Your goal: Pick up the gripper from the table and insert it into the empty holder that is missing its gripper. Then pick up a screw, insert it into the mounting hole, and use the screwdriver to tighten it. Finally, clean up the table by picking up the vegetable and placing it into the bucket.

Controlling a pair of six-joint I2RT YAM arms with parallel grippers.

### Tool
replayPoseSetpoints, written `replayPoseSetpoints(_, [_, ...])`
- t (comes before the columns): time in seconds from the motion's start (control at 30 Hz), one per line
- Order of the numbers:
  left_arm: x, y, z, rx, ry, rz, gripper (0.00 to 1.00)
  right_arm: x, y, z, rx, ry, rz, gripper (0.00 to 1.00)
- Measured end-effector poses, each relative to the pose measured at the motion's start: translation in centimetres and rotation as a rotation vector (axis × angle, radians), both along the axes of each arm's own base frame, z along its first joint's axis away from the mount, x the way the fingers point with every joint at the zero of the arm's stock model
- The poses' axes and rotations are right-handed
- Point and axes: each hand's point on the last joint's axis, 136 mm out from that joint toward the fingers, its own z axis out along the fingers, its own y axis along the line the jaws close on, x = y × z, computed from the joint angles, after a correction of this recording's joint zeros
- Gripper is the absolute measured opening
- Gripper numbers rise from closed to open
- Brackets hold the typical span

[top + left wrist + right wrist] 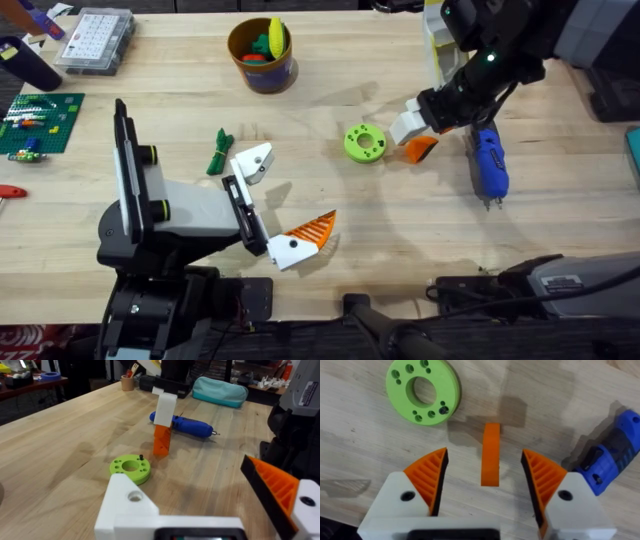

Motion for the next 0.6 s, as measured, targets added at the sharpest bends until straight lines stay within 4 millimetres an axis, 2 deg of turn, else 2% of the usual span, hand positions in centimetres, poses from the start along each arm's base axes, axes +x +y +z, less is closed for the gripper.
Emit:
replayPoseSetpoints(0.17, [0.0, 0.0, 0.0, 0.0, 0.007, -0.001, 0.99, -0.3, -0.1, 0.0, -0.003, 0.012, 0.001, 0.874])
replayPoseSetpoints(0.6, [-0.1, 0.0, 0.0, 0.0, 0.008, -0.005, 0.99, -3.1, -1.0, -0.2, -0.039, 0.125, 0.004, 0.874])
